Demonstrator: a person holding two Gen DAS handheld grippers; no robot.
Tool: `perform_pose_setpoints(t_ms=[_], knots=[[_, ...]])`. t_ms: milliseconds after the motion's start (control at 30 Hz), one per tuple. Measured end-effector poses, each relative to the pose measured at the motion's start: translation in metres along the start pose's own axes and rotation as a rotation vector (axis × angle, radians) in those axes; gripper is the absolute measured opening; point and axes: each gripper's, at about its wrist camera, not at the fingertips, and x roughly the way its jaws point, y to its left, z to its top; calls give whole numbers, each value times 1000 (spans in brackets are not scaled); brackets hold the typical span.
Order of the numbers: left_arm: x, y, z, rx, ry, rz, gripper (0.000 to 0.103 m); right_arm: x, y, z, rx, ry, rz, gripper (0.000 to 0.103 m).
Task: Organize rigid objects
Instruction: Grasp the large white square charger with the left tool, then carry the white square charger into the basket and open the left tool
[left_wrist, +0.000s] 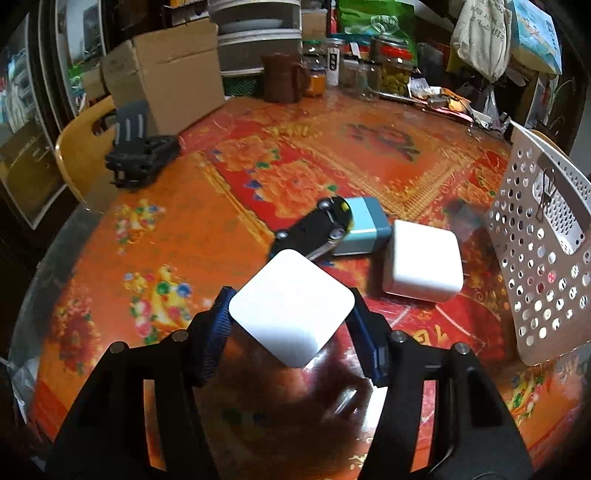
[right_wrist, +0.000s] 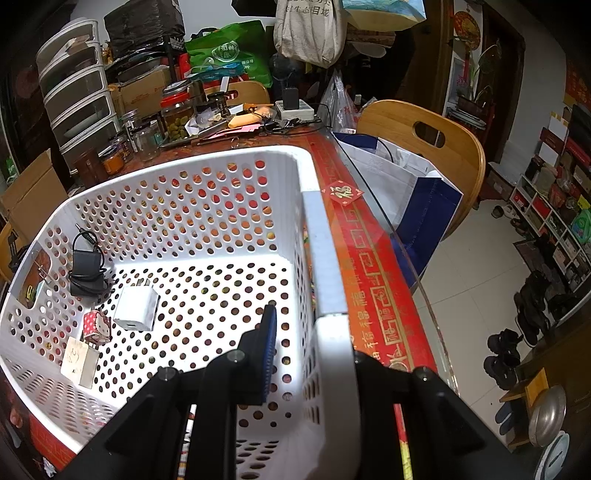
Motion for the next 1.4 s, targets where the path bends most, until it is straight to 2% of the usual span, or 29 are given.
perform_pose_setpoints(t_ms=[233, 833, 1033, 1267, 1400], knots=[[-15, 1, 5, 9, -31, 52, 57, 0, 1, 1, -2, -1, 3, 19], [-57, -28, 22, 64, -95, 84, 57, 1, 0, 2, -5, -3, 11, 19], [-89, -50, 39, 103, -153, 36, 57, 1, 1, 3, -7, -1, 11, 19], [-131, -109, 70, 215, -207, -65, 57, 1, 1, 3, -6, -2, 10, 19], [-142, -146, 79, 288, -216, -96, 57, 1, 1, 2, -5, -3, 10, 19]])
